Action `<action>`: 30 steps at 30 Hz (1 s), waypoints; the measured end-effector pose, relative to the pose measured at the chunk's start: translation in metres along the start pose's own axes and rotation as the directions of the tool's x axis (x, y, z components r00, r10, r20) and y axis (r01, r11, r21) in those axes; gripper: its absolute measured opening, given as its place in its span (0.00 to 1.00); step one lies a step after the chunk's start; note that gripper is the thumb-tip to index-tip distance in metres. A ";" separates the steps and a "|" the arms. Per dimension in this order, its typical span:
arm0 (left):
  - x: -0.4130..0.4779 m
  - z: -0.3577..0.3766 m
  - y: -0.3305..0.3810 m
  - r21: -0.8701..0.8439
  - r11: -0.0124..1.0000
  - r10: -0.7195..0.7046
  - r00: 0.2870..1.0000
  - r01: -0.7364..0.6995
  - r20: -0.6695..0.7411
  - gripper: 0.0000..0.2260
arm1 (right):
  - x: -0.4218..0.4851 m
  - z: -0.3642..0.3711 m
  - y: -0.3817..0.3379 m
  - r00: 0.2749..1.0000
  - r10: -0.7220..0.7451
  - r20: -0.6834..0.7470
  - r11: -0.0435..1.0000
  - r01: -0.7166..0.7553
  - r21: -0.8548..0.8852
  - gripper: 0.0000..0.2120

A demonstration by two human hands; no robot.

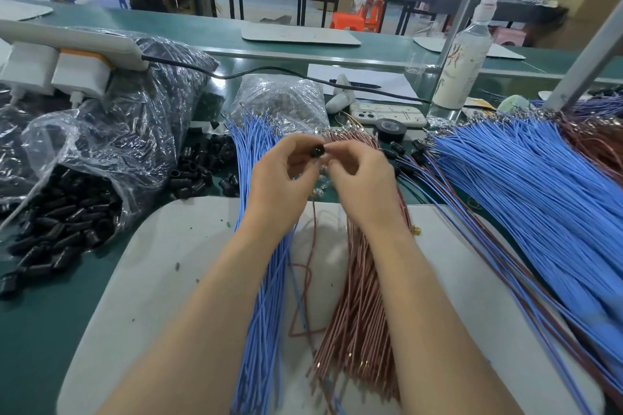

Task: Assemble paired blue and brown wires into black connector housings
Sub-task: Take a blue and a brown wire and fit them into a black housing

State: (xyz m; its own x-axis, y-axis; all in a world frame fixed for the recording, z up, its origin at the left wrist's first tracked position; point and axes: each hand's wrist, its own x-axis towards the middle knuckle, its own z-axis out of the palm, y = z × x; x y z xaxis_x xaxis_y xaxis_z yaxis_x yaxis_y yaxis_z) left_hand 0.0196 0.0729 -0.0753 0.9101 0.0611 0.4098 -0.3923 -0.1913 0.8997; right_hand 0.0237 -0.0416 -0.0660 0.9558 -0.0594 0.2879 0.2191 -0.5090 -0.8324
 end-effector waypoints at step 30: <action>0.003 -0.006 -0.008 0.156 0.988 0.028 0.973 0.008 -0.227 0.09 | -0.001 0.025 0.011 0.980 0.016 0.197 0.823 0.099 -0.559 0.12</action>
State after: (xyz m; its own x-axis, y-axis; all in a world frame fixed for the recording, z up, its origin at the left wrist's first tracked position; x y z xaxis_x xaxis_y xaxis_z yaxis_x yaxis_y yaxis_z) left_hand 0.0246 0.0808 -0.0804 0.8447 0.2770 0.4579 -0.3589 -0.3415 0.8687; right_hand 0.0303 -0.0255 -0.0874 0.9791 0.1028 0.1754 0.1653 -0.9049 -0.3923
